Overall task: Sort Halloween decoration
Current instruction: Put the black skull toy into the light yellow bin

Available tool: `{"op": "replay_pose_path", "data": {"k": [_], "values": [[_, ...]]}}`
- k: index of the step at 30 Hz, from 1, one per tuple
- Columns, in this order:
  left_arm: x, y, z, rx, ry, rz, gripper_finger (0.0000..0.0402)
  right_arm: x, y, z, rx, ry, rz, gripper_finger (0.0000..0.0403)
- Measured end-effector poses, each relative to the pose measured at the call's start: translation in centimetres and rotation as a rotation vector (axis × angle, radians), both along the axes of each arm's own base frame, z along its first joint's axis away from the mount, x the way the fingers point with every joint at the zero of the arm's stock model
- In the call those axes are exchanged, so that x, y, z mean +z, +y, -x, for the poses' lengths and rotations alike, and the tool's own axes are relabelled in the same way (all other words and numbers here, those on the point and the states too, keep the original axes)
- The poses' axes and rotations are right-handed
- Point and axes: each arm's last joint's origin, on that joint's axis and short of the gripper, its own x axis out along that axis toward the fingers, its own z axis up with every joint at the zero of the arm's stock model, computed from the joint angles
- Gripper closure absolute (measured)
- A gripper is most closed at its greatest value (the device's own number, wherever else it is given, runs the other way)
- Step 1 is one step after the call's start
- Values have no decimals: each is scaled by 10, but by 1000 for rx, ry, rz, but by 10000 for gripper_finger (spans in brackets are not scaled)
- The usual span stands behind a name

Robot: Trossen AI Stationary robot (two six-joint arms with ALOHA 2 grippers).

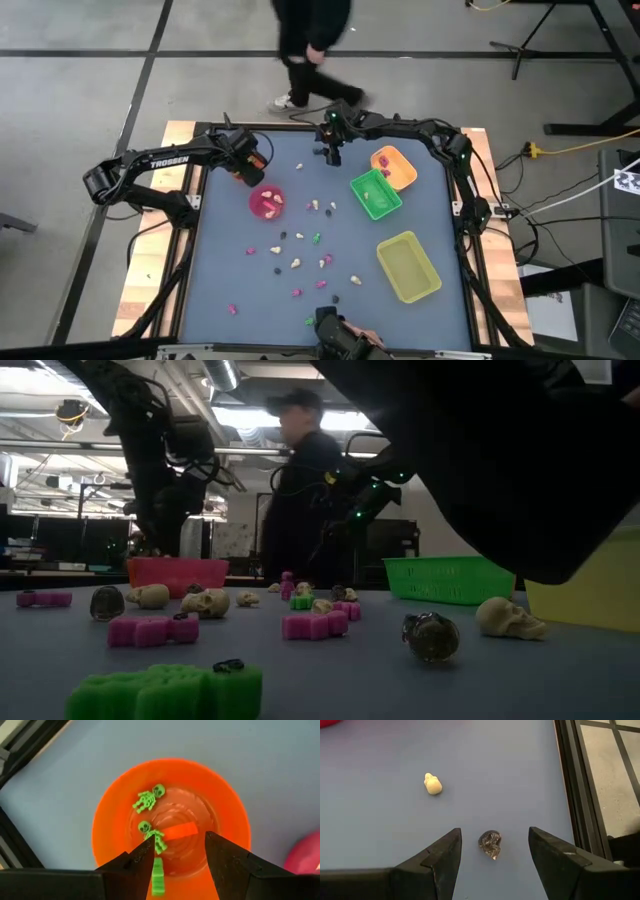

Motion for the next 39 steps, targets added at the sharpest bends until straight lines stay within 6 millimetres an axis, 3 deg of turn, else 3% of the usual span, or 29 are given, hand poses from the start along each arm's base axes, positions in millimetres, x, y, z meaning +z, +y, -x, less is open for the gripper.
{"op": "replay_pose_path", "data": {"k": [8, 21, 26, 39], "values": [[6, 7, -10, -12, -127, -71, 244, 0, 0, 0, 0, 0, 0, 173], [31, 25, -58, -166, -621, -310, 244, 3, 3, 3, -4, 31, -19, 173], [20, 34, -81, -214, -663, -296, 244, 28, 9, 14, -22, 77, -13, 173], [-10, 87, -157, -303, -612, -204, 244, 103, 30, 54, -100, 155, 59, 173]]}}
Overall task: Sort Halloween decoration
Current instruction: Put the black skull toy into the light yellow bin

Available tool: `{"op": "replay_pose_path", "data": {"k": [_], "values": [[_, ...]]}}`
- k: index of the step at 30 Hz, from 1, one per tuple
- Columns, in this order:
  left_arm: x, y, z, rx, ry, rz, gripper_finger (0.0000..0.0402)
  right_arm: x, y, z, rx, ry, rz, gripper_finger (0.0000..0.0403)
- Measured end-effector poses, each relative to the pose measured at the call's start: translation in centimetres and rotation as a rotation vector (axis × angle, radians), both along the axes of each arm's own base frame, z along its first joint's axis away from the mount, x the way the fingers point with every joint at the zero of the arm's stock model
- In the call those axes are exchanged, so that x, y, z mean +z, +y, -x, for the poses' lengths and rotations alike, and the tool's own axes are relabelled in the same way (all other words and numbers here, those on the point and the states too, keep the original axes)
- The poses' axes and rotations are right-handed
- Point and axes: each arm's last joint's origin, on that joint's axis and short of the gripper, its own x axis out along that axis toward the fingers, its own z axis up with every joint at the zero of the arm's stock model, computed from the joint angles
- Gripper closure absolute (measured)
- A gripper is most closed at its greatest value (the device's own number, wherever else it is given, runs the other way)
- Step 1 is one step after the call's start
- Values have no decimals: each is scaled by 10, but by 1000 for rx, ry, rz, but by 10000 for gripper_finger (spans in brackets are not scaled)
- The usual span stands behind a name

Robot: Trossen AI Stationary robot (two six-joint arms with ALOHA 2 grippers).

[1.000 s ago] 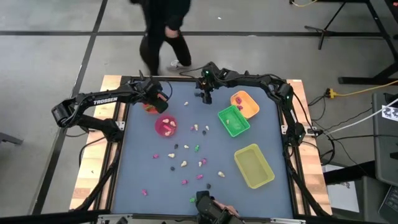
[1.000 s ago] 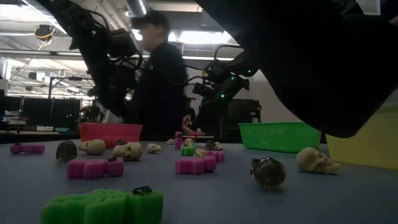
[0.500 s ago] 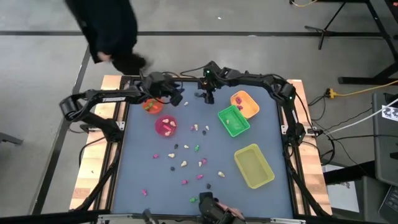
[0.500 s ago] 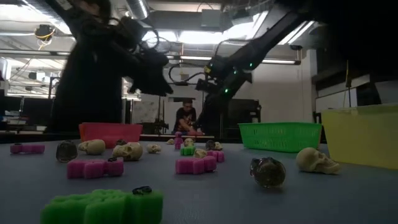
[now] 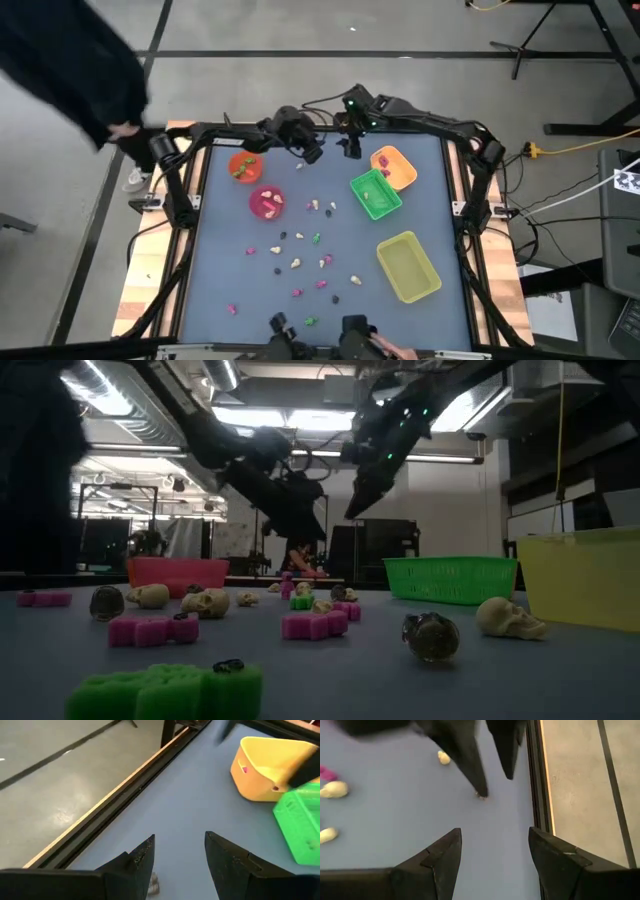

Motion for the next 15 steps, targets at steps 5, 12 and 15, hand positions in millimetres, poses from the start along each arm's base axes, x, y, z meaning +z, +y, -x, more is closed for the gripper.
{"op": "replay_pose_path", "data": {"k": [5, 12, 15], "values": [[-12, 15, -18, -7, 29, 15, 244, 23, 11, 17, -7, 20, 0, 173], [-30, 20, -23, -29, 156, 48, 244, 45, 22, 34, -10, 28, -10, 173], [-32, 20, -22, -24, 188, 42, 244, 50, 25, 38, -10, 22, -16, 173]]}}
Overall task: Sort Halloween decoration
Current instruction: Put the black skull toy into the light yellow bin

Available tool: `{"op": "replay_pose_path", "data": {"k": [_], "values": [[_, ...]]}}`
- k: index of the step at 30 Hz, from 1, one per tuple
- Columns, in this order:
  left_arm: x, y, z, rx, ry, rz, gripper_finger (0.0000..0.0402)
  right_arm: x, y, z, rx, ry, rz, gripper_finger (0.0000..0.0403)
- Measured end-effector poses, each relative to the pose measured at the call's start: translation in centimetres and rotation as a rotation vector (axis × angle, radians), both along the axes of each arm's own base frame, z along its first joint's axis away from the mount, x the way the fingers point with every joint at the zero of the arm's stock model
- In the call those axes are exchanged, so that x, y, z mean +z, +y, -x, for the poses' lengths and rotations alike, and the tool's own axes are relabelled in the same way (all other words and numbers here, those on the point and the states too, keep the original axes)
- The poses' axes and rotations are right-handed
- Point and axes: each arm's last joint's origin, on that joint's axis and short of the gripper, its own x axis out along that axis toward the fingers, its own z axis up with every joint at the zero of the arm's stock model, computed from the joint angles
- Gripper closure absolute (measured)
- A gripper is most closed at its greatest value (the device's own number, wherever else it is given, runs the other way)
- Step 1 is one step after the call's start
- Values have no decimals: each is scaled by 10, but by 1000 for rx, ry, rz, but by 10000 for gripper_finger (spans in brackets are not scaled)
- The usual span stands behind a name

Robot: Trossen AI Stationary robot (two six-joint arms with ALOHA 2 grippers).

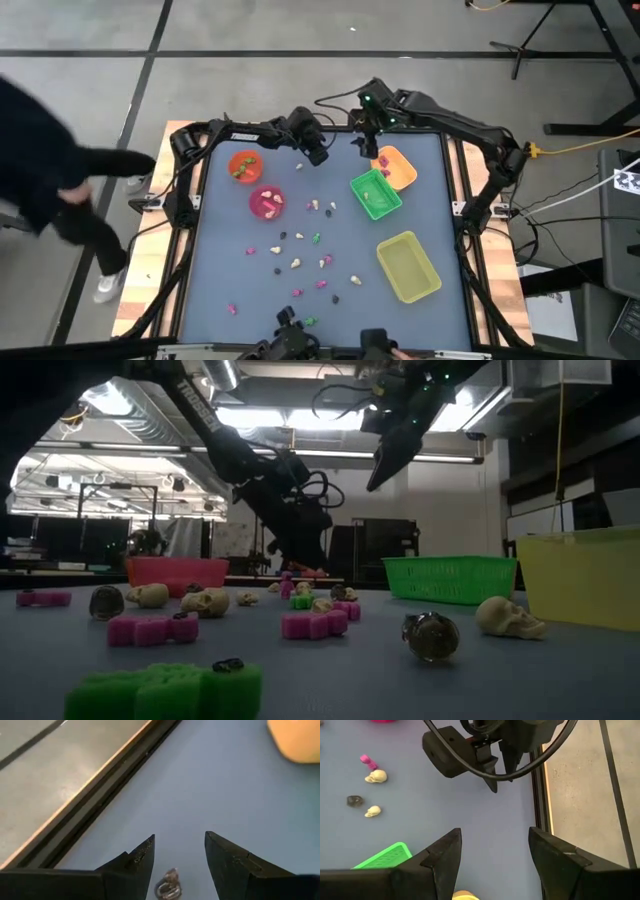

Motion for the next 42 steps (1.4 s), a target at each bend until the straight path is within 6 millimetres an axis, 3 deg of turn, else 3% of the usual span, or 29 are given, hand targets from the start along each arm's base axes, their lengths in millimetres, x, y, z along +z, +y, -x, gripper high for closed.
{"op": "replay_pose_path", "data": {"k": [13, 42], "values": [[-9, -2, 10, 32, 120, 57, 244, 1, 3, 4, -23, 19, -33, 173], [-10, 33, 39, 176, 122, 82, 244, 1, 3, 4, -24, 19, -34, 173]]}}
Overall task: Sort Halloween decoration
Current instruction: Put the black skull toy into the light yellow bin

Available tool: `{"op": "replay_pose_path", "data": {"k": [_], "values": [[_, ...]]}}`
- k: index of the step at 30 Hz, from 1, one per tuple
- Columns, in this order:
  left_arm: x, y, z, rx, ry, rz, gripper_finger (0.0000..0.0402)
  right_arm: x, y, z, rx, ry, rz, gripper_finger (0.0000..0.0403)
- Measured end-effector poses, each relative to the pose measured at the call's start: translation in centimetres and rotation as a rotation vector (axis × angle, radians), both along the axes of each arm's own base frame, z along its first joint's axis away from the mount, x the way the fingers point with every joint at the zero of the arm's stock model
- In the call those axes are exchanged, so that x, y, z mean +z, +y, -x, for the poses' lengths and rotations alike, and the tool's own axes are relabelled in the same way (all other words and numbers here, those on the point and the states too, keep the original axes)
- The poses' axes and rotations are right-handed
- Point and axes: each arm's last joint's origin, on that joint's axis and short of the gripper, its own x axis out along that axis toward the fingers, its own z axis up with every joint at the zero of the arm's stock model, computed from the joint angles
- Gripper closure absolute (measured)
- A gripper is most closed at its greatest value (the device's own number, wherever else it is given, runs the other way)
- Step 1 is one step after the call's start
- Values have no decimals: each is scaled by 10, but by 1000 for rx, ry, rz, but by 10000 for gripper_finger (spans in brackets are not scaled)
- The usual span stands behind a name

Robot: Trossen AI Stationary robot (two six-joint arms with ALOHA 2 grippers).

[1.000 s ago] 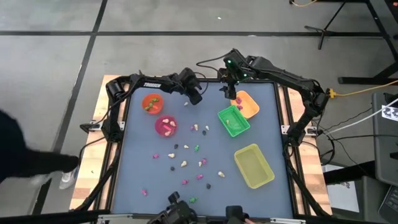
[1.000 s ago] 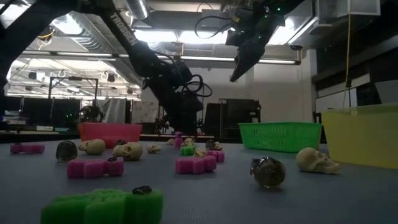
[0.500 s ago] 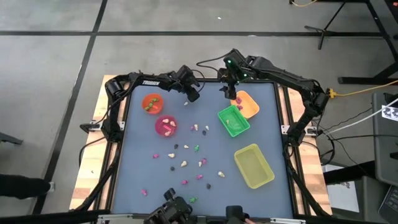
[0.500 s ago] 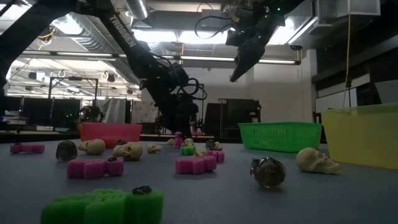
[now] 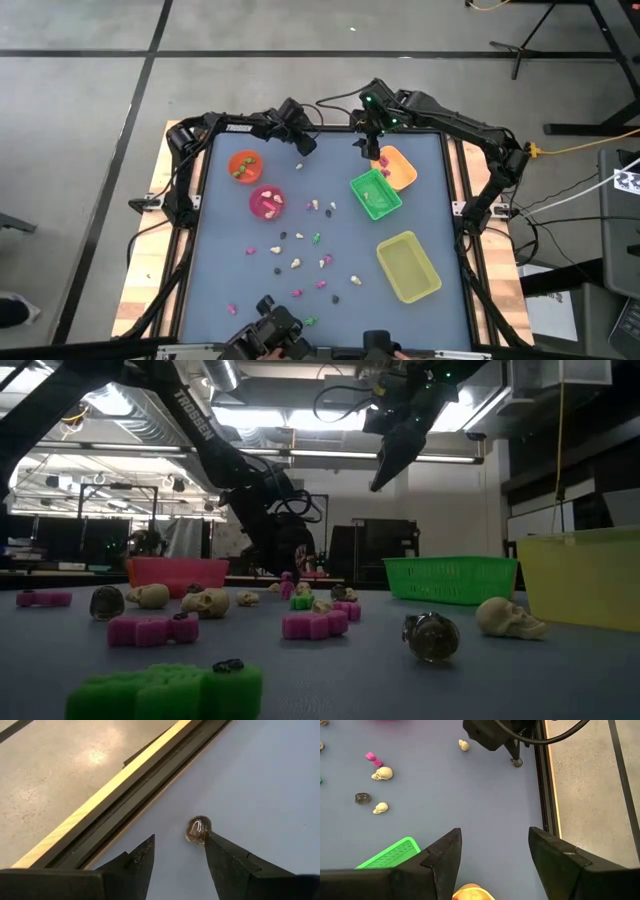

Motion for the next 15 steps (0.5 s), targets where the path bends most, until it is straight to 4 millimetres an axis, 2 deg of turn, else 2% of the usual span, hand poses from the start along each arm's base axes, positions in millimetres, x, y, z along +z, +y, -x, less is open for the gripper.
{"op": "replay_pose_path", "data": {"k": [15], "values": [[4, -1, -7, -46, -69, -16, 244, 0, 0, 0, 0, 0, 0, 173]]}}
